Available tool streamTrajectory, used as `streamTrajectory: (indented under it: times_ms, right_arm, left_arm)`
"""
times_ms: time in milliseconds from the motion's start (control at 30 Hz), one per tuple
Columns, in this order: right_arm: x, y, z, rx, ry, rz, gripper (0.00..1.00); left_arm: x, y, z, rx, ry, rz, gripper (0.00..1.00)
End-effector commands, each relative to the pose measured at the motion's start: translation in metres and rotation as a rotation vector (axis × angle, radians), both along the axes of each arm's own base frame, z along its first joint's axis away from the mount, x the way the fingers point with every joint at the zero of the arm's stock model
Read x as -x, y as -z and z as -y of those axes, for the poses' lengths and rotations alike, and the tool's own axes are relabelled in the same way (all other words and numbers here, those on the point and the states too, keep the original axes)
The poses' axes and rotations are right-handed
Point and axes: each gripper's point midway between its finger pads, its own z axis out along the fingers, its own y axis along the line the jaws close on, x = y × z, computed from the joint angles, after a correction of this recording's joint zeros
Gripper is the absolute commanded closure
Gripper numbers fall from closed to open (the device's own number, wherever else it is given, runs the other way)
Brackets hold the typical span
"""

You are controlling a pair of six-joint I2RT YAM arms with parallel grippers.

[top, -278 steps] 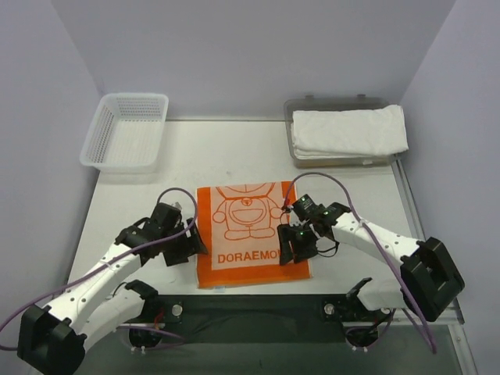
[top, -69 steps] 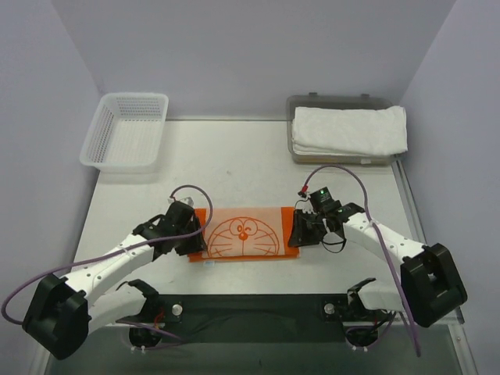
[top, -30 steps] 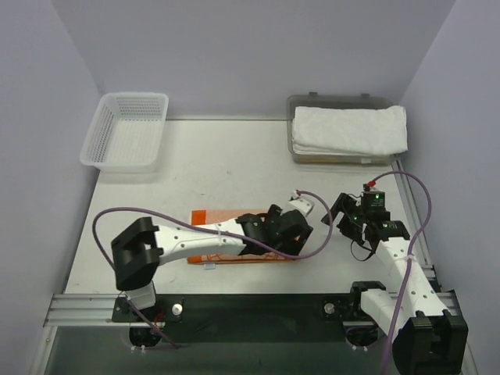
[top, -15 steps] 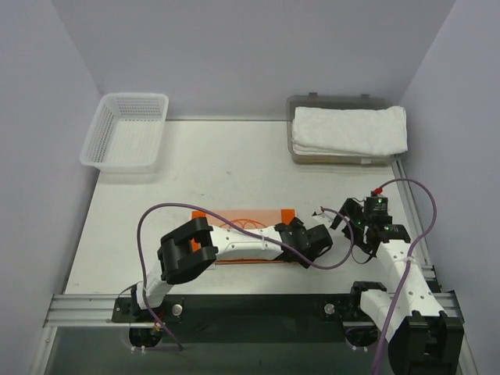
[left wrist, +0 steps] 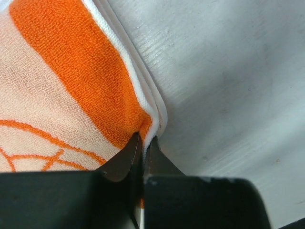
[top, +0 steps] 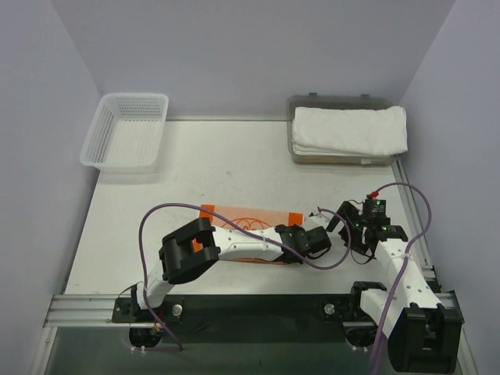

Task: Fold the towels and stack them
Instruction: Neatly place the folded towel into the bin

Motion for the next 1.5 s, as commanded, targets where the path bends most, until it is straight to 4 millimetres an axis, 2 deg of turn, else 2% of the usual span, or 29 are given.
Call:
streamTrajectory:
  times_ms: [0, 33, 67, 100, 133, 200, 267, 300, 367, 500, 567, 667, 800, 1000, 1167, 1300, 1367, 1400, 1467]
  right_arm:
    - [-0.006, 0.000, -0.023, -0.133, -0.033, 0.023, 0.11]
    - [-0.007, 0.001, -0.028, -0.163, -0.038, 0.021, 0.10]
    - [-0.007, -0.001, -0.038, -0.223, -0.040, 0.017, 0.10]
    - [-0.012, -0.002, -0.043, -0.261, -0.045, 0.043, 0.10]
    - [-0.013, 0.001, -0.049, -0.296, -0.041, 0.036, 0.09]
    - [-0.019, 0.000, -0.062, -0.399, -0.026, 0.060, 0.09]
    - [-0.023, 0.003, -0.072, -0.455, -0.025, 0.059, 0.08]
    - [-0.029, 0.002, -0.075, -0.474, -0.031, 0.080, 0.08]
    - [-0.024, 0.010, -0.091, -0.495, -0.058, 0.030, 0.07]
    - [-0.028, 0.014, -0.115, -0.544, -0.085, 0.028, 0.07]
    - [-0.024, 0.020, -0.123, -0.548, -0.087, -0.013, 0.07]
    - [-0.019, 0.028, -0.121, -0.528, -0.060, -0.039, 0.07]
    - [-0.018, 0.026, -0.125, -0.539, -0.062, -0.048, 0.07]
    - [-0.022, 0.022, -0.147, -0.560, -0.129, -0.059, 0.07]
    - [-0.021, 0.030, -0.164, -0.556, -0.181, -0.090, 0.11]
    - [-0.022, 0.035, -0.173, -0.555, -0.201, -0.097, 0.25]
    - [-0.025, 0.035, -0.175, -0.563, -0.204, -0.087, 0.53]
    - [-0.026, 0.035, -0.175, -0.561, -0.208, -0.087, 0.76]
    - [-0.029, 0.033, -0.174, -0.533, -0.230, -0.087, 0.93]
  left_arm:
    - [0.006, 0.009, -0.023, -0.032, -0.014, -0.043, 1.00]
    - [0.003, -0.004, -0.019, 0.023, -0.016, -0.032, 1.00]
    - [0.002, -0.007, -0.020, 0.046, -0.020, -0.034, 1.00]
    - [0.003, -0.003, -0.029, 0.043, -0.024, -0.042, 1.00]
    - [0.000, -0.014, -0.025, 0.099, -0.026, -0.046, 1.00]
    - [0.000, -0.014, -0.030, 0.116, -0.031, -0.053, 1.00]
    - [-0.001, -0.022, -0.027, 0.154, -0.026, -0.060, 1.00]
    - [-0.003, -0.024, -0.026, 0.166, -0.032, -0.061, 1.00]
    - [-0.006, -0.030, -0.026, 0.188, -0.043, -0.068, 1.00]
    - [-0.012, -0.042, -0.024, 0.228, -0.051, -0.070, 1.00]
    - [-0.016, -0.050, -0.025, 0.246, -0.059, -0.062, 1.00]
    - [-0.029, -0.063, -0.032, 0.279, -0.093, -0.050, 1.00]
    - [-0.040, -0.079, -0.033, 0.326, -0.110, -0.033, 1.00]
    - [-0.036, -0.075, -0.020, 0.348, -0.103, -0.068, 1.00]
    - [-0.036, -0.072, -0.008, 0.359, -0.092, -0.084, 1.00]
    - [-0.037, -0.075, 0.000, 0.371, -0.091, -0.082, 1.00]
    - [-0.036, -0.075, 0.000, 0.376, -0.094, -0.084, 0.93]
    - [-0.035, -0.073, -0.001, 0.370, -0.096, -0.085, 0.79]
    - [-0.036, -0.074, -0.009, 0.373, -0.115, -0.084, 0.67]
